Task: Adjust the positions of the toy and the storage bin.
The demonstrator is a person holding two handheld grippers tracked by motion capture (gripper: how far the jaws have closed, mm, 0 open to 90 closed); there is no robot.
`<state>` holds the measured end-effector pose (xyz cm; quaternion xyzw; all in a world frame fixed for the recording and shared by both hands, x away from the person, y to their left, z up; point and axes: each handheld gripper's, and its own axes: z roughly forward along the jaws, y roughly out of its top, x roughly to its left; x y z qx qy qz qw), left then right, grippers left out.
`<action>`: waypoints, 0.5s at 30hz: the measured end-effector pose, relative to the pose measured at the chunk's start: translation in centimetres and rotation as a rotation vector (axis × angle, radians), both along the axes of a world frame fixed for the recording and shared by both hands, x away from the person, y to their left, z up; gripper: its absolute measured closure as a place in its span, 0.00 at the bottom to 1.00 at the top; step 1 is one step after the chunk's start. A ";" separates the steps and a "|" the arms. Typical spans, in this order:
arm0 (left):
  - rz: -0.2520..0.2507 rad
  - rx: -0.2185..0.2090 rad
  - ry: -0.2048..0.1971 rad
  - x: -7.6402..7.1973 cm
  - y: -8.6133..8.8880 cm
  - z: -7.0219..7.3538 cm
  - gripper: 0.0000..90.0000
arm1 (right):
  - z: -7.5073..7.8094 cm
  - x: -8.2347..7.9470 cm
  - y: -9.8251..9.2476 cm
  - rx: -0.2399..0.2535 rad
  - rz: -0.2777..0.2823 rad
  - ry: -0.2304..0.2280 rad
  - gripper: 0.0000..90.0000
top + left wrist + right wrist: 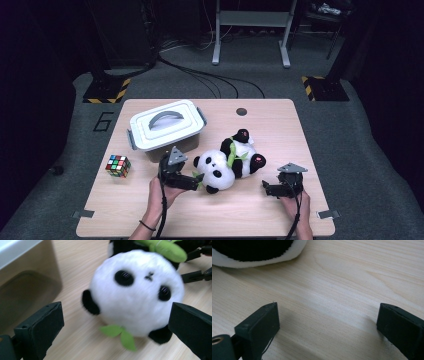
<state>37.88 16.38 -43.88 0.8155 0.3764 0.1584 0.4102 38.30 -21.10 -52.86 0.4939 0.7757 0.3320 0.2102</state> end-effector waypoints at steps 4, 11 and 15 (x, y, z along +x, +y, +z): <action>-0.042 0.013 0.006 0.8 -2.5 0.0 0.00 | 0.0 0.0 0.0 0.000 0.000 -0.001 0.04; -0.054 0.019 0.007 1.5 -4.7 -0.5 0.04 | 0.0 0.0 0.0 0.000 0.000 0.000 0.04; -0.049 0.052 0.006 2.0 -5.2 -1.2 0.10 | 0.0 0.0 0.0 0.000 0.000 0.000 0.04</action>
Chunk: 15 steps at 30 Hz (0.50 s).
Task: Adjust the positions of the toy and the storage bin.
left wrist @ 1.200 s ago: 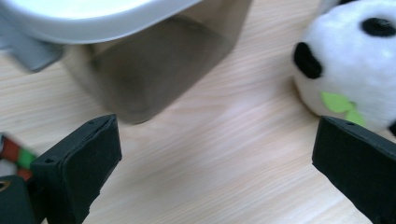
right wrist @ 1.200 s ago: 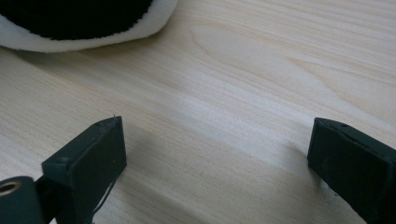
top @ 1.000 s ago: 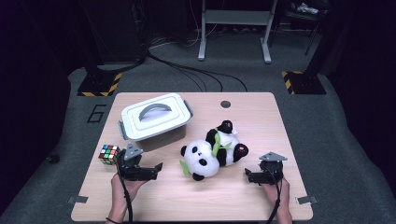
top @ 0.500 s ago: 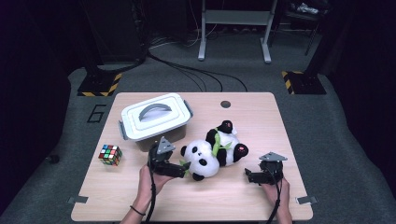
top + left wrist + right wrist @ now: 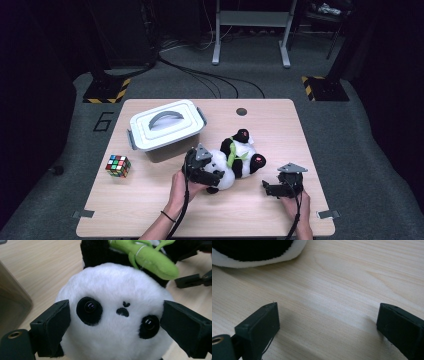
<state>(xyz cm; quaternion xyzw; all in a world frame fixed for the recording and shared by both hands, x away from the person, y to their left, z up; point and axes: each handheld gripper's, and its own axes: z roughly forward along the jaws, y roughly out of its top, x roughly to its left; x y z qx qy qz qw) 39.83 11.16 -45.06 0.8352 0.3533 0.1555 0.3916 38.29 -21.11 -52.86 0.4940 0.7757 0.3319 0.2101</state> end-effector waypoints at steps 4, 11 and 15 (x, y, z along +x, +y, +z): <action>0.002 0.000 0.009 0.1 0.0 -0.2 0.16 | 0.0 0.0 0.0 0.000 0.000 -0.001 0.04; -0.020 0.037 0.000 0.1 0.2 -0.7 0.48 | 0.0 0.0 0.0 0.000 0.000 0.000 0.04; -0.030 0.025 -0.016 0.0 0.3 -0.9 0.57 | 0.0 0.0 0.0 0.000 -0.001 -0.001 0.04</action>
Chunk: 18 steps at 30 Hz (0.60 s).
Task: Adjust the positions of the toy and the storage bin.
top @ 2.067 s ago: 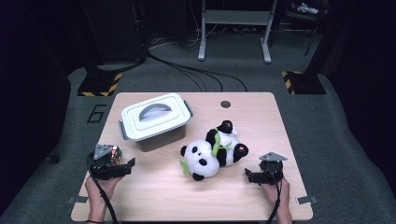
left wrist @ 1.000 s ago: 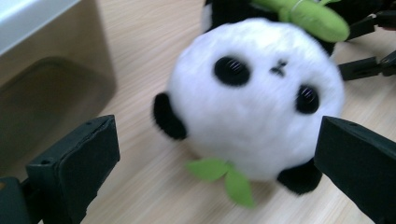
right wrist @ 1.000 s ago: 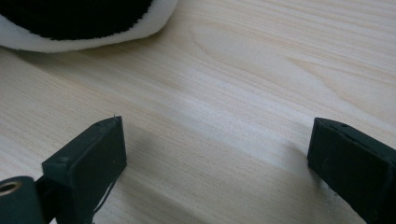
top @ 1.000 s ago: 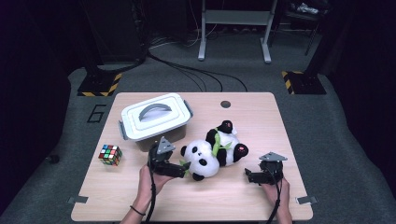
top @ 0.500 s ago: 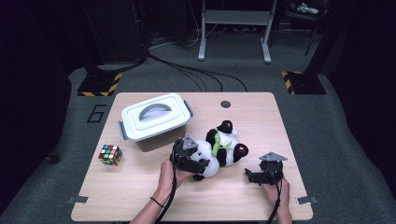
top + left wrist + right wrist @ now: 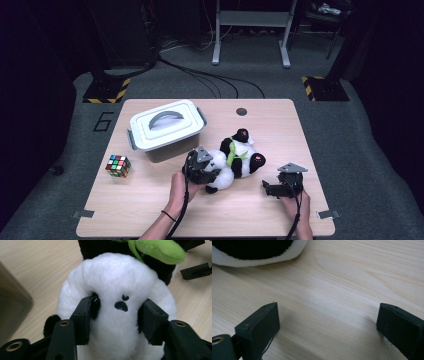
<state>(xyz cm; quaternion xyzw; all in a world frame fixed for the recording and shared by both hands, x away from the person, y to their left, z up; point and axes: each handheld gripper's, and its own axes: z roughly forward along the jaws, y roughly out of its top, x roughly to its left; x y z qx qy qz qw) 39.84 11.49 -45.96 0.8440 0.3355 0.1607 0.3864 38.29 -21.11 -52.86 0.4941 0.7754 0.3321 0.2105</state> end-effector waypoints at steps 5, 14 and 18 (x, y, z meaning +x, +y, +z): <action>-0.032 -0.024 0.002 0.0 0.5 0.1 0.62 | 0.0 0.0 0.0 0.000 0.000 0.000 0.04; -0.108 -0.049 0.043 0.0 2.3 0.6 0.62 | 0.0 0.0 0.0 0.000 -0.001 -0.002 0.05; -0.129 -0.056 0.052 -0.4 3.4 0.7 0.62 | 0.0 0.0 0.0 0.001 -0.001 -0.001 0.05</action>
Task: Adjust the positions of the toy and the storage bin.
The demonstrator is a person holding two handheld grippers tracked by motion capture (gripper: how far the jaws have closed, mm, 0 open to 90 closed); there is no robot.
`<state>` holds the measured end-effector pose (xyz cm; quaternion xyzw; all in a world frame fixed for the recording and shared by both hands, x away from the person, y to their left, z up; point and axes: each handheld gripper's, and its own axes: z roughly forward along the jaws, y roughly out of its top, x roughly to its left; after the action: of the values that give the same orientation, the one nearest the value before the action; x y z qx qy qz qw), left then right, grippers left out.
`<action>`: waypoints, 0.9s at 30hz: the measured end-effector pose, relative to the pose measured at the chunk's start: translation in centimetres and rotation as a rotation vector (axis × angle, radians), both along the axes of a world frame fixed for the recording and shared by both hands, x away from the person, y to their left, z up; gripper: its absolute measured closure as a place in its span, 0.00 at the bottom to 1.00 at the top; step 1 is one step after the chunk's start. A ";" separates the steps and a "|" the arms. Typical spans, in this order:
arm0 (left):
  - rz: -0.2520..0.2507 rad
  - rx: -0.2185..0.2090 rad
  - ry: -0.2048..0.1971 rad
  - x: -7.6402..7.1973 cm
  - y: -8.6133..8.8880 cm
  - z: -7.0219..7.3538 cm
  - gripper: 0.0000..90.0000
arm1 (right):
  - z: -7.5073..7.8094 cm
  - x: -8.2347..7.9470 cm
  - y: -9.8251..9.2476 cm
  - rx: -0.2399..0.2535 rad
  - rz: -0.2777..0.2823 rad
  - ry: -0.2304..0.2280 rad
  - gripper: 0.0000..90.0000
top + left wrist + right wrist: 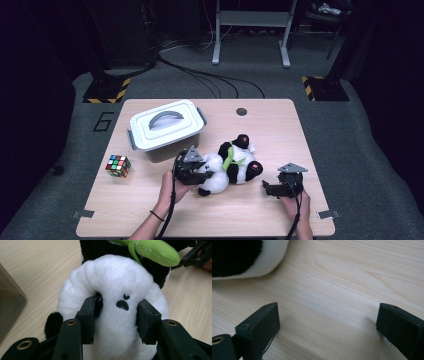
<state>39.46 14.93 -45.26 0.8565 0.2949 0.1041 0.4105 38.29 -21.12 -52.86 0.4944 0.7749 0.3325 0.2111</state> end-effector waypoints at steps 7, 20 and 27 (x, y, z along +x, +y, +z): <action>-0.017 0.005 0.010 -0.8 1.5 0.1 0.61 | 0.0 0.0 0.0 -0.001 0.001 0.000 0.05; -0.055 0.018 0.021 -2.3 4.4 0.3 0.60 | 0.0 0.0 0.0 0.000 -0.001 0.000 0.05; -0.066 0.020 0.027 -3.0 5.5 0.3 0.60 | 0.0 0.0 0.0 0.001 0.000 0.002 0.05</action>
<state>36.50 20.39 -44.98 0.8711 0.2710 0.0822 0.4012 38.27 -21.11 -52.84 0.4949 0.7749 0.3323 0.2102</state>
